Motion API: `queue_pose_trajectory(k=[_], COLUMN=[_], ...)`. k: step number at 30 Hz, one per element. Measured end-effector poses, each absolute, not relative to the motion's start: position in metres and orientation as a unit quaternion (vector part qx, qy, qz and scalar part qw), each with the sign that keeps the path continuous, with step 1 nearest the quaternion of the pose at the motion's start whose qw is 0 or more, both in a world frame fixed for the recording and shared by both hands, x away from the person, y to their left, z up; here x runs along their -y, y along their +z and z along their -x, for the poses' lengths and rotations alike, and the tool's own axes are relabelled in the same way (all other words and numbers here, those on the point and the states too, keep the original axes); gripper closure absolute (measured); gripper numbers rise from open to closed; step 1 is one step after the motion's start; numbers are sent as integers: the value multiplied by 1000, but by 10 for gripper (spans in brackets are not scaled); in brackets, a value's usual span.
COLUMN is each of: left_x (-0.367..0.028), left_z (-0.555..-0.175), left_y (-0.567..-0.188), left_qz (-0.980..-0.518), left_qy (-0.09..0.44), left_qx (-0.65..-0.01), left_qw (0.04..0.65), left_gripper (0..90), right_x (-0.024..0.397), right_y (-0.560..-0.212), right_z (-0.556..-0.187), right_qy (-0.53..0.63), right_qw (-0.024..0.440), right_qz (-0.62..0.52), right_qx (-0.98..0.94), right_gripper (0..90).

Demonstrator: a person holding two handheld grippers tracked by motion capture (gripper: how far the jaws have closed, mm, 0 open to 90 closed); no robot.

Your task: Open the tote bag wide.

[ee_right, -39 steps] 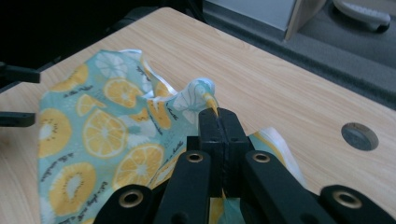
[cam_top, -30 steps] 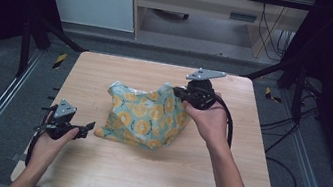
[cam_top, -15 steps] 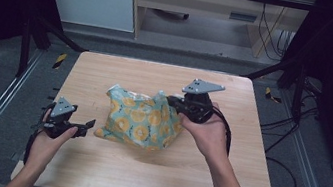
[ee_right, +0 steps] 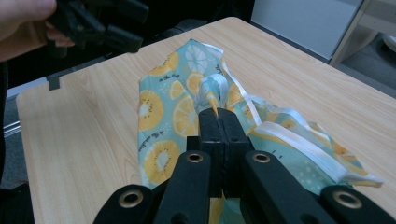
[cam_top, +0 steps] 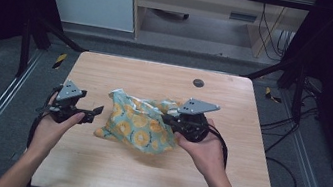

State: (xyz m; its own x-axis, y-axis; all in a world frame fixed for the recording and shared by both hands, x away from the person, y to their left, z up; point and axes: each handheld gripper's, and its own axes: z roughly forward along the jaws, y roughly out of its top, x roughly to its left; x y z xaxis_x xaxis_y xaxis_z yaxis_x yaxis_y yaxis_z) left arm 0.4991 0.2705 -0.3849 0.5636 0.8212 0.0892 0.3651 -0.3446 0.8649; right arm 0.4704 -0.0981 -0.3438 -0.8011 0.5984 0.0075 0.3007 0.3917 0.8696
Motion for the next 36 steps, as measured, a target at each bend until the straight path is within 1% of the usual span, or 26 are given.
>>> queue_pose_trajectory(k=[4, 9, 15, 20, 23, 29, 36], left_x=[-267, -260, -240, -229, -224, -224, -227], left_z=[-504, -518, -539, -552, -559, -562, -555], left_y=[-374, -364, -360, -367, -375, -385, -396], left_qz=[-775, -776, -795, -810, -816, -813, -824], left_qy=[268, 251, 229, 228, 220, 215, 197], left_qx=[-379, -381, -378, -376, -381, -389, -378], left_qw=[429, 435, 415, 387, 376, 376, 373], left_gripper=[149, 146, 119, 96, 81, 67, 55], right_x=[96, 93, 91, 92, 93, 94, 91], right_y=[-347, -352, -360, -364, -366, -369, -371], right_z=[-467, -459, -451, -449, -447, -441, -430], right_qy=[479, 474, 472, 473, 474, 471, 471], right_qw=[154, 150, 144, 141, 139, 136, 130], right_qz=[-269, -262, -255, -252, -251, -244, -238], right_qx=[-822, -827, -831, -832, -833, -837, -839], right_gripper=[900, 900, 900, 900, 900, 900, 900])
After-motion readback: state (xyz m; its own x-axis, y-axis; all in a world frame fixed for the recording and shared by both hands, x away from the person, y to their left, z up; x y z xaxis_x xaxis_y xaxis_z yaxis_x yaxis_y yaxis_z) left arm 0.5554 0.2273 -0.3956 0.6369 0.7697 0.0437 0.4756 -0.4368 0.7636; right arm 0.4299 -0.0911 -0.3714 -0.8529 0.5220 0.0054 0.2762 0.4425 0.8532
